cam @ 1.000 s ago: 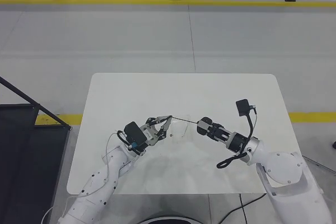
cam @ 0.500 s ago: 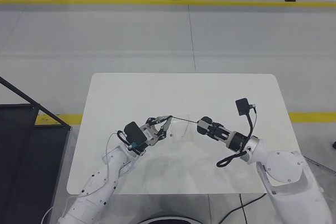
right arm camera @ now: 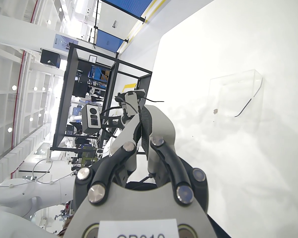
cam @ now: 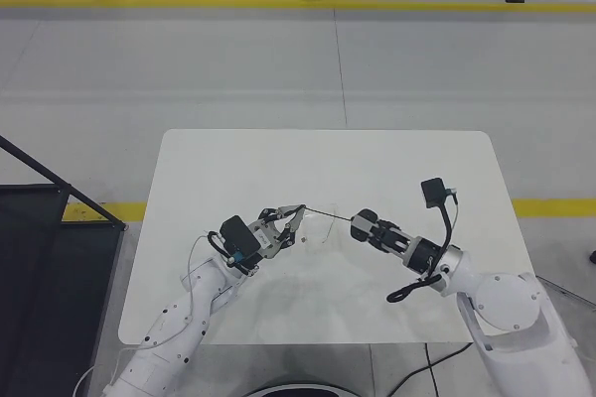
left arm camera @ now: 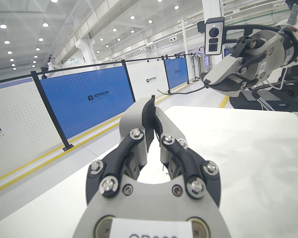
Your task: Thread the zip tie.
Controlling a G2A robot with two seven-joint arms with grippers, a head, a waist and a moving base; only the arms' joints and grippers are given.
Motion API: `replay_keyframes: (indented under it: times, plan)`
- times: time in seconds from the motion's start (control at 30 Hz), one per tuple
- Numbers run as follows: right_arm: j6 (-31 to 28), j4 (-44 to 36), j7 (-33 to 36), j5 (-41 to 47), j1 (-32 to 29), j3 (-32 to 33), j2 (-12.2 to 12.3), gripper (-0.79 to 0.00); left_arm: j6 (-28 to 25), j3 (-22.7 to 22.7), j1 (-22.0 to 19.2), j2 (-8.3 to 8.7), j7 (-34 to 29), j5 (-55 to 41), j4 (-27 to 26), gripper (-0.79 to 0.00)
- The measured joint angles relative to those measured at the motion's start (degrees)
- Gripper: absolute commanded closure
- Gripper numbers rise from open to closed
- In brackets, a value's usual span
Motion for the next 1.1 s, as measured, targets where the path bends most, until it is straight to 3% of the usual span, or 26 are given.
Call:
replay_keyframes:
  times: [1.1]
  plan:
    - [0.6,-0.1,-1.9,-0.9,-0.5,-1.2,-0.1,0.0,0.0,0.0,0.0,0.0,0.0,0.0,0.0,0.0]
